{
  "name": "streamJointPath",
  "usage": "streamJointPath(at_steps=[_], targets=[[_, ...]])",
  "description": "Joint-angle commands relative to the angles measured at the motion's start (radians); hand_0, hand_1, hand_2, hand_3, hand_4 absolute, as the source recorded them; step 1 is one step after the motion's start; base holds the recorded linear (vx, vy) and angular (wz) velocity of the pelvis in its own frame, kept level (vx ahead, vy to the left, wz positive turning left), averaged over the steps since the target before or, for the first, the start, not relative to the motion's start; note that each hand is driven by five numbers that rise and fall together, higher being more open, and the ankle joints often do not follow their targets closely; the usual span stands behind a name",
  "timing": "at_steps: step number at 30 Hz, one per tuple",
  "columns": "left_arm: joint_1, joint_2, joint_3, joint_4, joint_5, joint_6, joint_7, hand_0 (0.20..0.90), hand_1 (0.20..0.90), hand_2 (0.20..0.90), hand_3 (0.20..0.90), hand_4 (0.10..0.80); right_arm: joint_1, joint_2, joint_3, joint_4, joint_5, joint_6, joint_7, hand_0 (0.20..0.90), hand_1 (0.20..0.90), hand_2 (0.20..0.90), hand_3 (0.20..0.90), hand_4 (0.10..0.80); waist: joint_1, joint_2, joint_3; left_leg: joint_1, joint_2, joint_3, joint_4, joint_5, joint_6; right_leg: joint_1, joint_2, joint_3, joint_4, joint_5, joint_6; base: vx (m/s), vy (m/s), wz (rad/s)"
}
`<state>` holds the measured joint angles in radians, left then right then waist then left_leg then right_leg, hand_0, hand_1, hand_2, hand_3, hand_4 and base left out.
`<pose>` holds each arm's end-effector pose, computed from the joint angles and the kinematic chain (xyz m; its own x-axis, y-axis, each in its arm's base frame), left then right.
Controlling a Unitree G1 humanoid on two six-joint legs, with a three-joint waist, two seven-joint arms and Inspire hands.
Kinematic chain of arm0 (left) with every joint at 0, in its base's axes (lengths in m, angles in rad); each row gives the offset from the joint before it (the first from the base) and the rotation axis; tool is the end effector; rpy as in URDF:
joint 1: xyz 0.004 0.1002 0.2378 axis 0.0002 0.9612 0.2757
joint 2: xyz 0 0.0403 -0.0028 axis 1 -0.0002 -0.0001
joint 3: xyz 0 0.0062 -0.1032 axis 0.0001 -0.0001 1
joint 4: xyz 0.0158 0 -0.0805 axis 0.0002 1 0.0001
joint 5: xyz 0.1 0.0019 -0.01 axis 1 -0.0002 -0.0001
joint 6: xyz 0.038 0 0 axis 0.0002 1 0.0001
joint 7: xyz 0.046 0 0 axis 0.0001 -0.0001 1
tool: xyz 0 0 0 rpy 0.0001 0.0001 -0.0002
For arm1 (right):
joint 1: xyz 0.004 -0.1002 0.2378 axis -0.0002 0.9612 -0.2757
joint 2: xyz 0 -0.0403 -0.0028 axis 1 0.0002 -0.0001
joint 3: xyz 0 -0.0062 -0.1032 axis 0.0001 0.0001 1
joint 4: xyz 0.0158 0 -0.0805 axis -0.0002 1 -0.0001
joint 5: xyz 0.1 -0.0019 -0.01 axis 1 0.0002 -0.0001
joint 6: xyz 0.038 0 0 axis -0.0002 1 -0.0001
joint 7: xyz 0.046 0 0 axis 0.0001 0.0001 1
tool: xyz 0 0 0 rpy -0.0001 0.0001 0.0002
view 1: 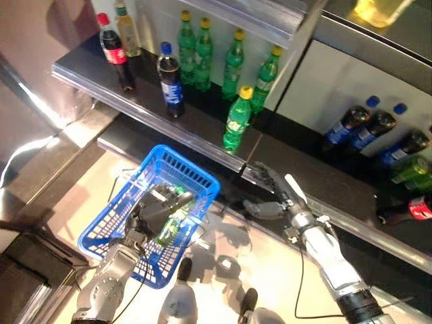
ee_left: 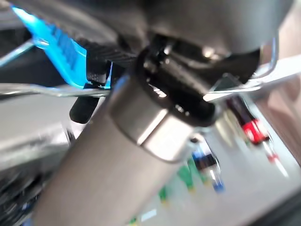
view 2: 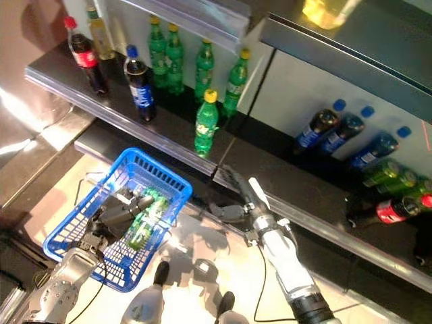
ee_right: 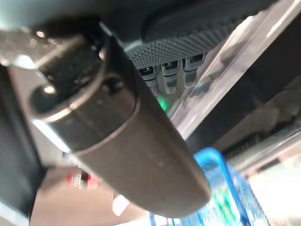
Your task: Pick up the drink and place into the basket.
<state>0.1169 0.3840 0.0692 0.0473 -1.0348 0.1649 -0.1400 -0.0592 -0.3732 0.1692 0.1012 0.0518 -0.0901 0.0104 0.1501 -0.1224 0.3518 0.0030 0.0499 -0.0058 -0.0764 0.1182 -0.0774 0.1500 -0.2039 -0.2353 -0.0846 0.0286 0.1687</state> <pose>0.1755 0.2379 0.0288 0.9801 -0.0975 -0.1730 -0.0322 0.7817 -0.6228 0.2125 -0.1897 0.0436 0.9845 0.1744 -0.0175 -0.1708 0.9318 -0.3204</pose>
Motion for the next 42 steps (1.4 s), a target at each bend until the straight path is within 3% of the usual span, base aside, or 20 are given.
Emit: streamJointPath(at_steps=[1, 9, 15, 21, 28, 32, 36, 42], targets=[[-0.105, -0.043, 0.086, -0.133, -0.073, -0.286, -0.159, 0.300, 0.300, 0.300, 0.200, 0.100, 0.057, -0.050, -0.033, 0.000, 0.082, -0.158, -0.033, 0.900, 0.900, 0.900, 0.900, 0.800, -0.034, 0.100, -0.302, 0.059, 0.006, 0.036, -0.011, -0.084, 0.019, -0.008, 0.014, -0.021, -0.003, 0.033, 0.009, 0.002, 0.014, -0.23], [-0.044, -0.057, 0.204, 0.118, -0.044, -0.287, -0.164, 0.300, 0.300, 0.300, 0.200, 0.100, 0.189, -0.021, -0.191, 0.158, 0.130, -0.219, -0.101, 0.900, 0.900, 0.900, 0.900, 0.800, -0.098, 0.105, -0.303, 0.073, 0.012, 0.073, -0.011, -0.100, 0.019, -0.018, 0.017, 0.018, -0.003, 0.032, 0.005, 0.006, 0.013, -0.06], [-0.024, -0.055, 0.251, 0.332, 0.006, -0.273, -0.143, 0.300, 0.300, 0.300, 0.200, 0.100, 0.224, -0.018, -0.259, 0.329, 0.125, -0.204, -0.166, 0.900, 0.900, 0.900, 0.900, 0.800, -0.130, 0.111, -0.303, 0.081, 0.013, 0.087, -0.011, -0.113, 0.020, -0.022, 0.021, 0.050, -0.002, 0.030, 0.001, 0.004, 0.005, -0.07], [-0.047, -0.055, 0.224, 0.571, 0.103, -0.285, -0.110, 0.300, 0.300, 0.300, 0.200, 0.100, 0.203, -0.003, -0.260, 0.569, 0.204, -0.185, -0.157, 0.900, 0.900, 0.900, 0.900, 0.800, -0.140, 0.117, -0.298, 0.091, 0.013, 0.093, -0.011, -0.124, 0.019, -0.021, 0.021, 0.059, 0.000, 0.029, -0.003, 0.006, -0.005, -0.07], [-0.069, -0.056, 0.174, 0.820, 0.211, -0.294, -0.090, 0.300, 0.300, 0.300, 0.200, 0.100, 0.166, 0.010, -0.260, 0.827, 0.249, -0.223, -0.118, 0.900, 0.900, 0.900, 0.900, 0.800, -0.146, 0.124, -0.304, 0.097, 0.013, 0.099, -0.011, -0.133, 0.021, -0.020, 0.027, 0.079, -0.001, 0.024, -0.008, 0.009, -0.011, -0.09], [-0.074, -0.057, 0.159, 0.914, 0.247, -0.284, -0.087, 0.300, 0.300, 0.300, 0.200, 0.100, 0.161, 0.016, -0.250, 0.904, 0.264, -0.225, -0.106, 0.900, 0.900, 0.900, 0.900, 0.800, -0.157, 0.127, -0.305, 0.100, 0.016, 0.110, -0.011, -0.137, 0.021, -0.025, 0.029, 0.092, 0.002, 0.022, -0.010, 0.007, -0.004, -0.09], [-0.083, -0.062, 0.148, 1.041, 0.227, -0.271, -0.136, 0.300, 0.300, 0.300, 0.200, 0.100, 0.152, 0.030, -0.266, 1.058, 0.333, -0.218, -0.020, 0.900, 0.900, 0.900, 0.900, 0.800, -0.168, 0.130, -0.307, 0.105, 0.017, 0.119, -0.011, -0.143, 0.021, -0.026, 0.034, 0.106, 0.002, 0.018, -0.013, 0.011, 0.012, -0.09], [-0.096, -0.081, 0.104, 1.107, 0.273, -0.261, -0.160, 0.300, 0.300, 0.300, 0.200, 0.100, 0.145, 0.052, -0.251, 1.136, 0.331, -0.181, 0.028, 0.900, 0.900, 0.900, 0.900, 0.800, -0.179, 0.129, -0.301, 0.118, 0.018, 0.129, -0.011, -0.150, 0.023, -0.025, 0.042, 0.127, 0.009, 0.014, -0.018, 0.034, 0.017, -0.13]])
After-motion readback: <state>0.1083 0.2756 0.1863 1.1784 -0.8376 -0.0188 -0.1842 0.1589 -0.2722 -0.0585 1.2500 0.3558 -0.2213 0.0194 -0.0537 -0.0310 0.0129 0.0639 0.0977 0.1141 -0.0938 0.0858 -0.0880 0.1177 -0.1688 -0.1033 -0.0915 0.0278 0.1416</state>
